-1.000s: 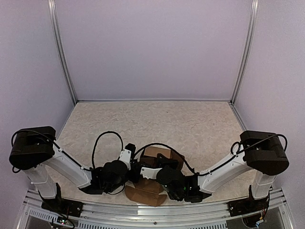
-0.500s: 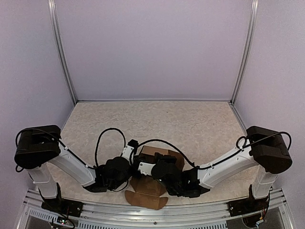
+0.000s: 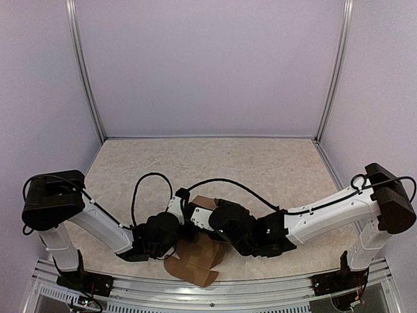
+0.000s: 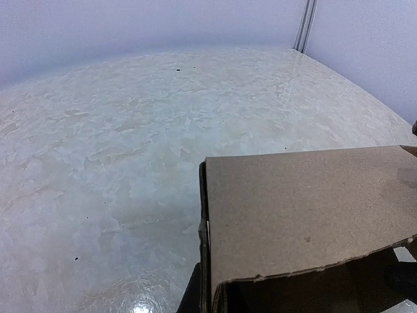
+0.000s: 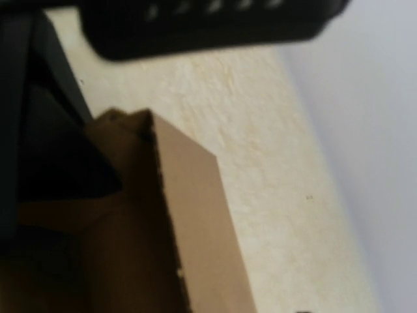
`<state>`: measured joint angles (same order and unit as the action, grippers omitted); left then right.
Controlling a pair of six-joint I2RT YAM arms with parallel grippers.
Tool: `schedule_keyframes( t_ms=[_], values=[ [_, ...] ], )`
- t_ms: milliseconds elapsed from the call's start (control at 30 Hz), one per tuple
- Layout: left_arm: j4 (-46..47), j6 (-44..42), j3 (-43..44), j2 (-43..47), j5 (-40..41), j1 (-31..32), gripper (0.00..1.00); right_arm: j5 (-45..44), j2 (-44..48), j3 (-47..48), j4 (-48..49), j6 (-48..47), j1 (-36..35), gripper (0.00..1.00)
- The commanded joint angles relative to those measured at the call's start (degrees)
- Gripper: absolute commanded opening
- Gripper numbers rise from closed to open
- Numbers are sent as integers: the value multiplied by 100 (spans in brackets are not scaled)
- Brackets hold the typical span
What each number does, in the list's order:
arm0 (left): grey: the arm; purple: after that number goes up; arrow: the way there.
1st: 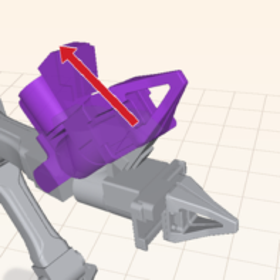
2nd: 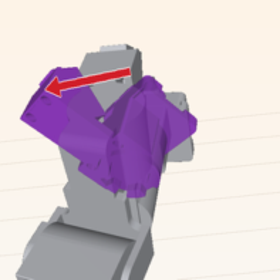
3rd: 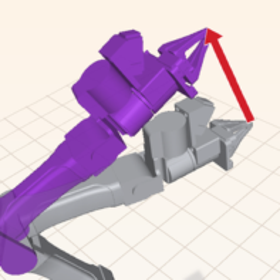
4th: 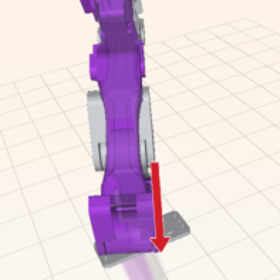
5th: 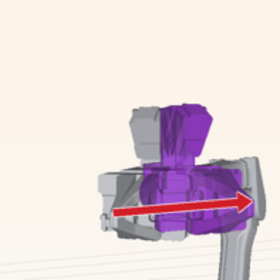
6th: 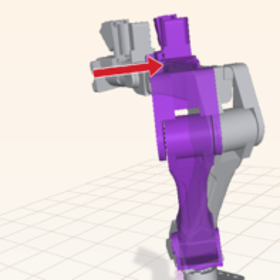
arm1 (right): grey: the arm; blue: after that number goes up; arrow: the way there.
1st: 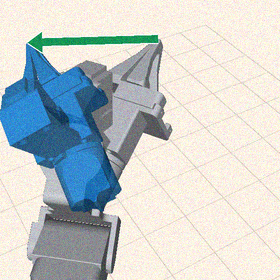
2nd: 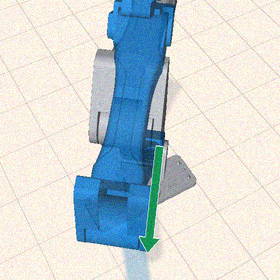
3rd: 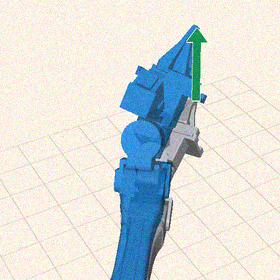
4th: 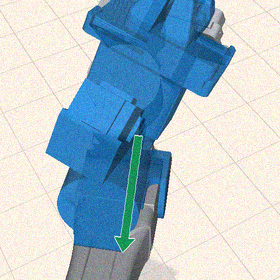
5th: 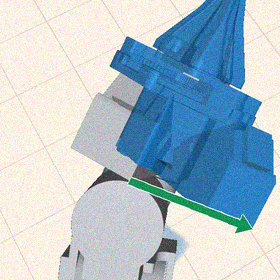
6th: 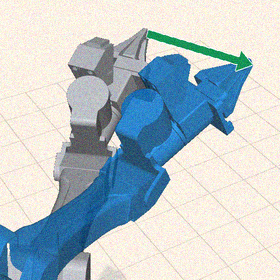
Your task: Fold the paper box
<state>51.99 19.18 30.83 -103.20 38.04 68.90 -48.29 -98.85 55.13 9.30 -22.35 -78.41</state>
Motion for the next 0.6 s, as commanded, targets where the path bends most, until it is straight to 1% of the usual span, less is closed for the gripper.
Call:
schedule_keyframes(
  t_ms=[0, 167, 333, 467, 567],
  values=[
    [136, -370, 182, -109, 125, -67, 0, 853, 612, 148, -850, 790, 137, 58],
    [-57, -533, 380, -119, -152, -216, 0, 1842, 1313, 26, -1343, 1256, 329, 65],
    [-89, -781, 577, -180, -421, -263, 0, 2630, 2096, -361, -1318, 1683, 627, 67],
    [101, -1356, 642, -226, -913, -268, 0, 3115, 2715, -619, -1237, 1990, 985, 67],
    [371, -1950, 608, -274, -1597, -270, 0, 3392, 3031, -739, -1214, 2217, 1266, 64]
  ],
)
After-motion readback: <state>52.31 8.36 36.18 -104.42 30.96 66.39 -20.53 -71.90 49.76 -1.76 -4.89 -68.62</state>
